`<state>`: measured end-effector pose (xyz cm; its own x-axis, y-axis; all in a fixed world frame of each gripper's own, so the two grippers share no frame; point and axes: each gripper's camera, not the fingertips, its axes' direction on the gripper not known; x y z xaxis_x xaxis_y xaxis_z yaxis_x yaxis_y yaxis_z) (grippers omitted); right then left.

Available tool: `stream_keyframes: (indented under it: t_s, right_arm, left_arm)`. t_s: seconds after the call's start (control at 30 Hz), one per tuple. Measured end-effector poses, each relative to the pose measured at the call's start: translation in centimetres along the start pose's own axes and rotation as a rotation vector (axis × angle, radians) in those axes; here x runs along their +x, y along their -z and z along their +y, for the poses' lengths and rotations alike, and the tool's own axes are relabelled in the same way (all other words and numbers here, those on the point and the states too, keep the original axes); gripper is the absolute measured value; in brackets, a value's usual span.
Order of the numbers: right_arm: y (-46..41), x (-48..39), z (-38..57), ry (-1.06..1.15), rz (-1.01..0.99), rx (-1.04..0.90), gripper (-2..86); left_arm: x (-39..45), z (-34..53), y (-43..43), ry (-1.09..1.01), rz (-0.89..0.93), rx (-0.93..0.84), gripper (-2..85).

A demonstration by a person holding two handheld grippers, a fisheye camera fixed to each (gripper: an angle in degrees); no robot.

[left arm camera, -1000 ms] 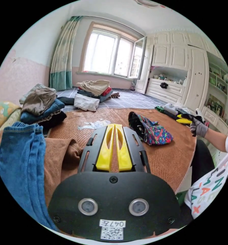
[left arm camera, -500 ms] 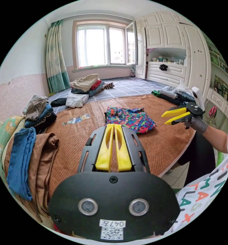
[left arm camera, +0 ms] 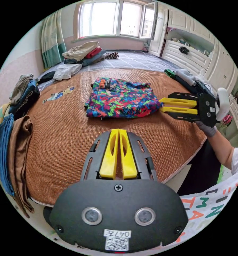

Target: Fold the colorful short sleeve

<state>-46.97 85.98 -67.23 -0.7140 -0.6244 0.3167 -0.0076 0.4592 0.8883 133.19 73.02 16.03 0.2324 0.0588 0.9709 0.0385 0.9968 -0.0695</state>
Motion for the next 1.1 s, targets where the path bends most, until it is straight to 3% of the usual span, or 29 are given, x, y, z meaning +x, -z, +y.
stream_keyframes:
  t_s: [0.1,0.23,0.37,0.5,0.63,0.83,1.0,1.1]
  right_arm:
    - [0.8,0.4,-0.6,-0.074,-0.096,-0.005,0.4]
    - [1.3,2.7,-0.7,-0.217,-0.467,0.088,0.3]
    - [1.5,-0.1,-1.4,-0.096,-0.683,0.203,0.6]
    - [1.3,-2.9,-1.9,-0.055,-0.652,0.183,2.4]
    - [3.1,-3.5,-0.5,-0.067,-0.621,0.247,6.4]
    - [6.5,-7.1,1.1,0.002,-0.435,0.268,8.3]
    - [7.4,-14.5,1.0,0.199,-0.403,0.249,6.8]
    - [7.2,-19.4,1.9,0.277,-0.189,0.192,1.7]
  left_arm:
    - [-1.0,0.6,0.6,0.061,0.001,0.049,-1.0]
    - [-2.0,0.7,1.6,0.061,-0.001,0.068,-1.0]
    - [-4.4,0.2,2.7,0.083,0.049,0.062,-1.0]
    - [-7.1,0.1,4.1,0.123,0.105,0.066,-1.0]
    - [-8.2,1.0,6.4,0.150,0.049,0.102,-1.0]
    - [-9.9,1.0,9.2,0.178,0.001,0.086,-1.0]
    - [-10.9,0.2,10.3,0.242,0.015,0.101,-1.0]
    - [-10.9,-0.2,10.5,0.238,0.027,0.094,-1.0]
